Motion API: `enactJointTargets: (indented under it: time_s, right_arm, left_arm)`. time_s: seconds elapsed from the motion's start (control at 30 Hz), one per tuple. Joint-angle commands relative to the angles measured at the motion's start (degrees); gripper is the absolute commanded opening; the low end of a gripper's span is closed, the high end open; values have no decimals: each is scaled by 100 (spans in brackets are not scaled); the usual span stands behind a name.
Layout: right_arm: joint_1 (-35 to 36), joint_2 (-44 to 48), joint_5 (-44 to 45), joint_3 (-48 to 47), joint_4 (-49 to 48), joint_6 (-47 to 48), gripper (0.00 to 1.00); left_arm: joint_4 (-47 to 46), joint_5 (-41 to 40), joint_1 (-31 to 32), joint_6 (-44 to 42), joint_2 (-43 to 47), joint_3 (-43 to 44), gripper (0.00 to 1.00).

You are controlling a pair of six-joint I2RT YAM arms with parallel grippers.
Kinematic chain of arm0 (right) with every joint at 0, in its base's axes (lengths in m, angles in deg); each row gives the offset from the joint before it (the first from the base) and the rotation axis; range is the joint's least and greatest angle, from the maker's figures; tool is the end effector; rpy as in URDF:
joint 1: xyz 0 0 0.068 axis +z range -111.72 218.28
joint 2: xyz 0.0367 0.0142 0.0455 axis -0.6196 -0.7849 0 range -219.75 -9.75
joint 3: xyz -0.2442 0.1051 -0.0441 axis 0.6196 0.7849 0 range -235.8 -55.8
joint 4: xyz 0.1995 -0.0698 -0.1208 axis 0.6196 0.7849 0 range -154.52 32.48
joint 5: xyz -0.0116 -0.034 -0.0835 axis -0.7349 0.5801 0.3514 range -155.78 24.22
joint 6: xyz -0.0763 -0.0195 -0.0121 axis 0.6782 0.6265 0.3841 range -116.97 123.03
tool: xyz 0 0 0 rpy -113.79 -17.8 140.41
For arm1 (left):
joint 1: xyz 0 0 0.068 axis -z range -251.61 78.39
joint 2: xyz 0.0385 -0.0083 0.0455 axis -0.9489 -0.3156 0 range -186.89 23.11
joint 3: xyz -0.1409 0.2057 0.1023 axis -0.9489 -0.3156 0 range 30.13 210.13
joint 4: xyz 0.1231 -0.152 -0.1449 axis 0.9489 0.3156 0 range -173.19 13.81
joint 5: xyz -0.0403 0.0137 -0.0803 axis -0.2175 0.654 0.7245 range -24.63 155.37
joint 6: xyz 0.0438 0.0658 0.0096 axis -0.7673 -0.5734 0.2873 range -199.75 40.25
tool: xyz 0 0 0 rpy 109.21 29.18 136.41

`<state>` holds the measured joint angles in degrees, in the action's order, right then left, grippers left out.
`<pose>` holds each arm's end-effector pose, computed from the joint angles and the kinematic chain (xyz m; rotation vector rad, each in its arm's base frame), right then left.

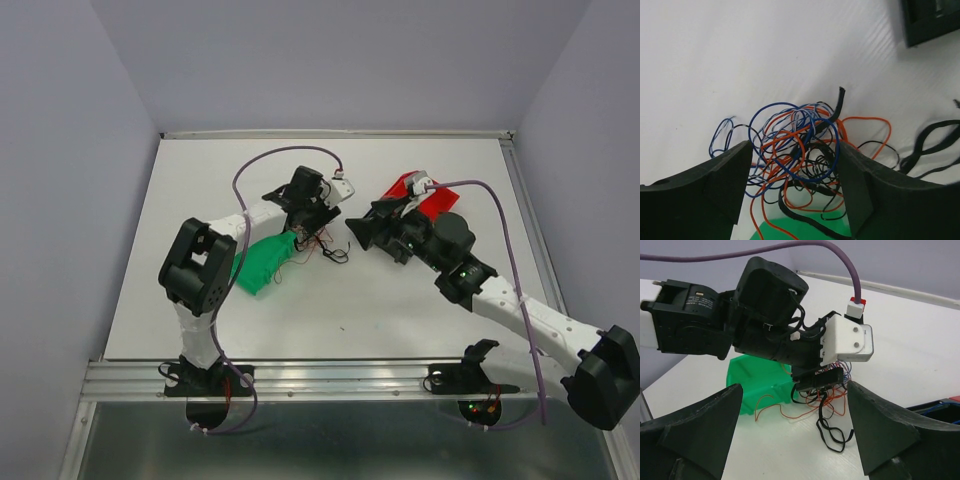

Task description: Untangle the cables

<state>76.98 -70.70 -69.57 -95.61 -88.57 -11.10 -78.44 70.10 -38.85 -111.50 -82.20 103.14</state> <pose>0.2063 0.1710 0.3232 -0.3876 1.5238 0.7819 0.3546 -0.2348 0.2092 1.2213 1.8499 -0.1012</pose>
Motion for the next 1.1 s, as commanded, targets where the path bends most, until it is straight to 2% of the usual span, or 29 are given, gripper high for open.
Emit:
enactJointTargets:
  time_s: [0.0,0.03,0.1,0.17,0.2,0.23,0.27,0.33,0.47,0.5,0.67,0.87,1.07]
  right_arm:
    - [6,232,124,149,-240,16,90]
    - [6,241,150,158,-231,16,90]
    - [6,259,168,167,-231,7,90]
    - [6,259,186,167,-231,16,90]
    - [6,241,221,158,-231,16,90]
    - [6,224,265,149,-214,16,90]
    - [15,163,343,80,-109,16,90]
    - [15,5,596,0,32,-11,90]
    - [15,-505,441,-184,68,7,90]
    - [6,-732,415,-220,59,85,90]
    - [6,-1436,133,-404,-11,156,89]
    - [6,-1815,-42,-448,-240,209,89]
    - [15,-2570,-411,-694,-389,147,90]
  left_arm:
    - [-45,-772,3,-86,-94,143,64]
    - [7,-824,12,-77,-199,195,60]
    - [87,-912,38,-69,-348,266,56]
    - [227,-1018,38,-60,-567,415,33]
    - [263,-1001,38,-42,-595,450,9]
    - [254,-983,38,-42,-586,468,8]
    - [176,-922,47,10,-465,425,0]
    - [0,-677,38,63,34,171,0]
    - [-667,-54,-102,317,1167,-417,0]
    - [-721,271,-146,370,1580,-593,0]
    - [-722,1072,-243,468,2505,-902,0]
    - [-537,1635,-261,573,3069,-956,0]
    - [-537,1803,-252,670,3465,-973,0]
